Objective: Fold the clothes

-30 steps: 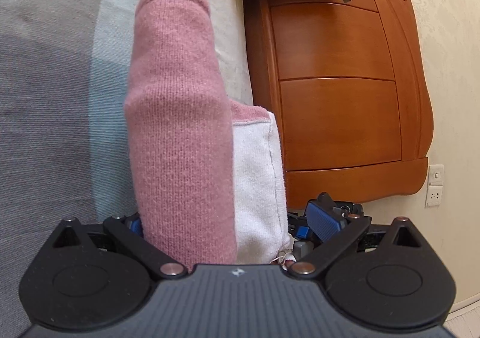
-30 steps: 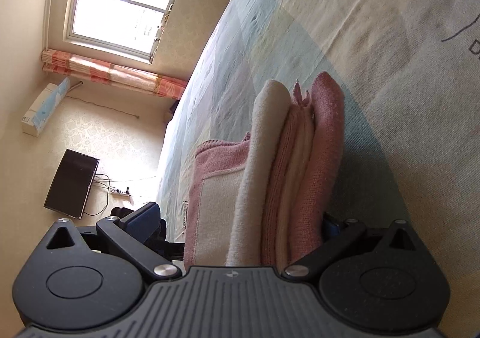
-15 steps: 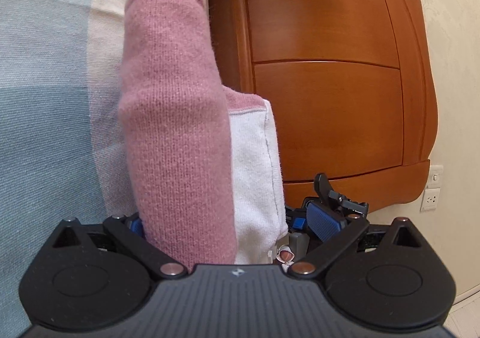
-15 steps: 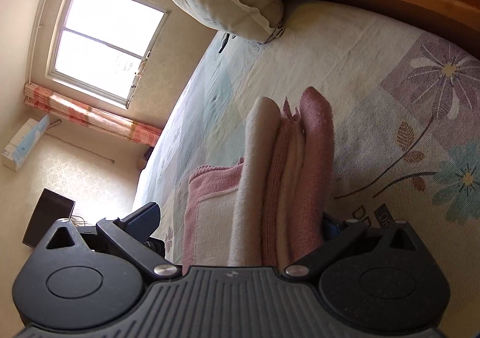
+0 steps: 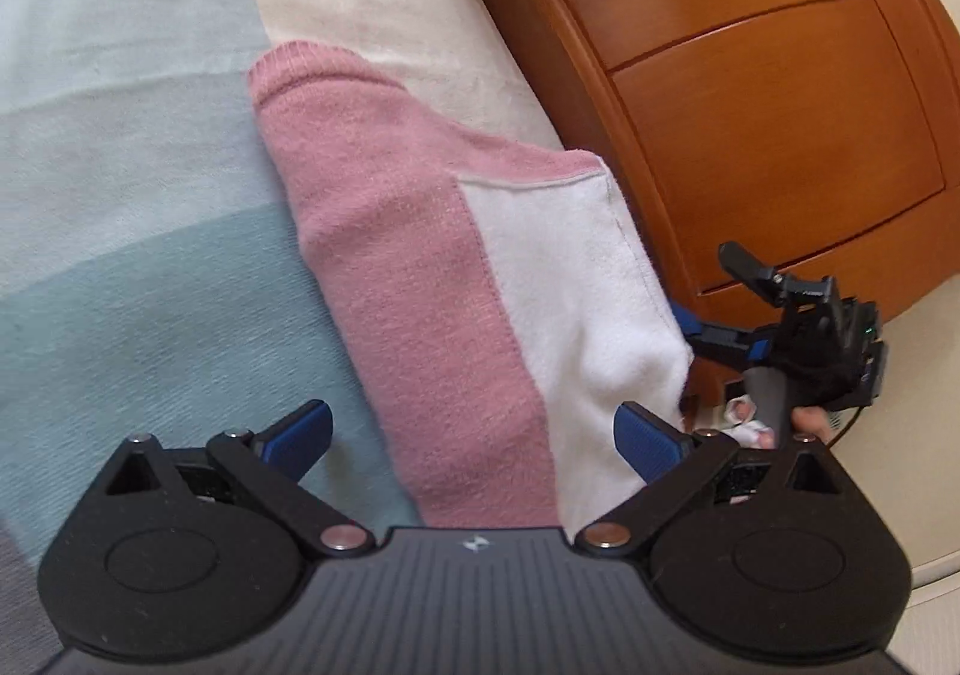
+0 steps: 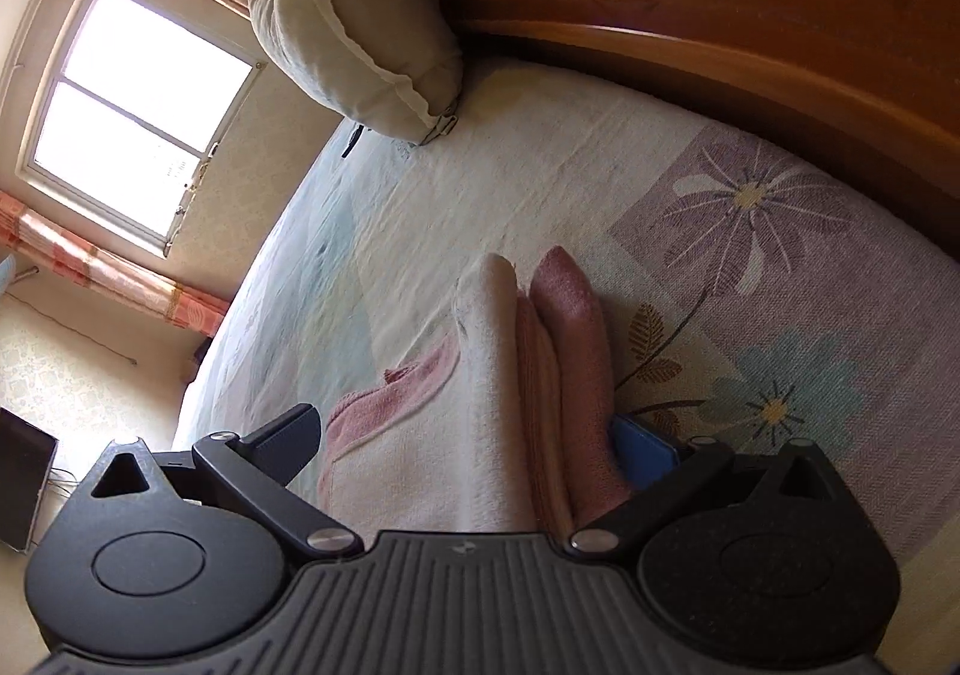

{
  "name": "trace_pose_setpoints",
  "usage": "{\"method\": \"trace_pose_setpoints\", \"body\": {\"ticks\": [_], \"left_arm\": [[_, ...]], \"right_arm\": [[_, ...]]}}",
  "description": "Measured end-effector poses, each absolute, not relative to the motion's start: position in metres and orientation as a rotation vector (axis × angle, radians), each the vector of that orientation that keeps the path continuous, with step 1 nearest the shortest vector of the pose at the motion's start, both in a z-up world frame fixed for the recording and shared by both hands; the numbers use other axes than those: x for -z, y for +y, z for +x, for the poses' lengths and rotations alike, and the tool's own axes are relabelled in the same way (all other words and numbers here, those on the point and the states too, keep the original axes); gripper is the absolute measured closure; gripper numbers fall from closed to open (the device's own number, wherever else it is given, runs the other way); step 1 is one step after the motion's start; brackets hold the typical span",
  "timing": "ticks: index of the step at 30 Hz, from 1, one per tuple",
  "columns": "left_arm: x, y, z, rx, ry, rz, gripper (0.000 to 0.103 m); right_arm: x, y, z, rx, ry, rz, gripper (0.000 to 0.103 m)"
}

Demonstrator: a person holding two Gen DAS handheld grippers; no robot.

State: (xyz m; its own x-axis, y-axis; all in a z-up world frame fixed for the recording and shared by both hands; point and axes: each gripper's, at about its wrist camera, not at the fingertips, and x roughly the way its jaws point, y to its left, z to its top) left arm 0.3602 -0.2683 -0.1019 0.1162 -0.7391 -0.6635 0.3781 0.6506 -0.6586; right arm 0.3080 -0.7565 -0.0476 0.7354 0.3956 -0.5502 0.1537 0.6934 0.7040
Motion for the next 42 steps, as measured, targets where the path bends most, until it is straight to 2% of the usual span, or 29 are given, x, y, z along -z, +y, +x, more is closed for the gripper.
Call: {"method": "trace_pose_setpoints", "body": {"ticks": [5,8,11,13,18,24,27,31,36,38,39,42], "left_arm": [[0.075,-0.264,0.334,0.761,1.096,-0.069,0.003],[0.065,-0.288,0.336,0.747,1.093,-0.034,0.003],[0.061,-0.297,0.332,0.742,1.084,-0.035,0.003],[0.061,-0.294,0.326,0.729,1.062,-0.025,0.003],[0.057,-0.283,0.312,0.7,0.999,0.008,0.003],[0.053,-0.281,0.303,0.693,0.987,0.023,0.003],[0.05,-0.278,0.296,0.683,0.963,0.046,0.003],[0.048,-0.279,0.289,0.669,0.941,0.093,0.003],[0.044,-0.28,0.284,0.668,0.939,0.098,0.003],[0.043,-0.276,0.279,0.642,0.921,0.128,0.003],[0.044,-0.274,0.277,0.632,0.914,0.141,0.003],[0.047,-0.27,0.275,0.603,0.91,0.159,0.003]], "right_arm": [[0.005,-0.728,0.286,-0.295,0.668,0.691,0.0],[0.007,-0.704,0.29,-0.334,0.722,0.629,0.0],[0.031,-0.709,0.29,-0.229,0.802,0.592,0.0],[0.044,-0.715,0.287,-0.17,0.826,0.595,0.008],[0.022,-0.712,0.26,-0.217,0.709,0.649,0.001],[0.032,-0.694,0.257,-0.226,0.782,0.582,0.002],[0.044,-0.704,0.249,-0.138,0.792,0.622,0.016],[0.036,-0.696,0.227,-0.178,0.734,0.649,0.004],[0.047,-0.683,0.224,-0.147,0.816,0.567,0.004],[0.052,-0.692,0.22,-0.07,0.835,0.576,0.014],[0.05,-0.696,0.216,-0.065,0.816,0.601,0.015],[0.029,-0.689,0.21,-0.054,0.738,0.553,0.006]]}}
